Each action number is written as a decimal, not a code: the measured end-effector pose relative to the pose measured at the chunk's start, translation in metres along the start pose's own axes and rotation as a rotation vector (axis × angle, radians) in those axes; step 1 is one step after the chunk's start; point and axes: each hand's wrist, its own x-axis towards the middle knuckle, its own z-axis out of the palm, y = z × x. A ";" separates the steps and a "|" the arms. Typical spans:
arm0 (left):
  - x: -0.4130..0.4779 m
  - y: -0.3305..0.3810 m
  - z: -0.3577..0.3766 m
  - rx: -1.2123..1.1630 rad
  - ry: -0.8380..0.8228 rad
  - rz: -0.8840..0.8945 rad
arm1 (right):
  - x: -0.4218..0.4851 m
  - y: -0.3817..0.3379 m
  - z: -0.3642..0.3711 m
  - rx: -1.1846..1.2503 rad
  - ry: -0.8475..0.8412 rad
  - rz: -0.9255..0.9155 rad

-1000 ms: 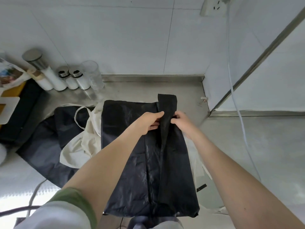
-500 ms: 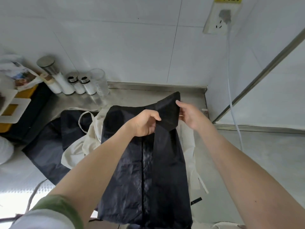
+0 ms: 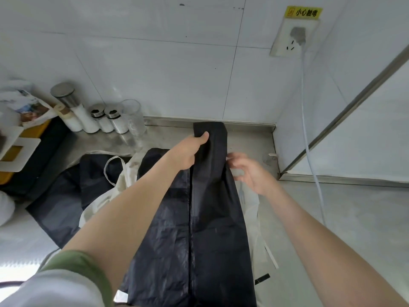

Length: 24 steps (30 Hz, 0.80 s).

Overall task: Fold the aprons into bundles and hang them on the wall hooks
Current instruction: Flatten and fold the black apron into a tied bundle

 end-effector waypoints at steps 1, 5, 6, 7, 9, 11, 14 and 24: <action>0.000 0.000 0.000 -0.006 0.003 -0.002 | -0.003 0.006 0.000 -0.076 0.004 0.023; 0.004 -0.002 0.002 -0.088 0.009 -0.022 | -0.008 0.019 0.004 -0.433 0.030 -0.006; 0.005 -0.001 0.003 -0.123 0.016 -0.025 | -0.008 0.022 0.003 -0.473 0.072 -0.037; 0.010 -0.002 0.002 -0.169 0.056 -0.018 | -0.008 0.024 0.002 -0.473 0.113 -0.070; 0.019 -0.003 0.000 -0.300 0.194 -0.003 | -0.011 0.025 -0.002 -0.385 0.183 -0.118; 0.022 -0.006 -0.001 -0.367 0.303 -0.015 | -0.015 0.027 -0.008 -0.272 0.204 -0.117; 0.023 -0.014 0.002 -0.383 0.178 -0.044 | -0.019 0.025 -0.013 -0.211 0.112 -0.064; 0.016 -0.016 -0.008 0.186 -0.011 0.050 | 0.017 -0.005 0.000 -0.034 0.236 0.031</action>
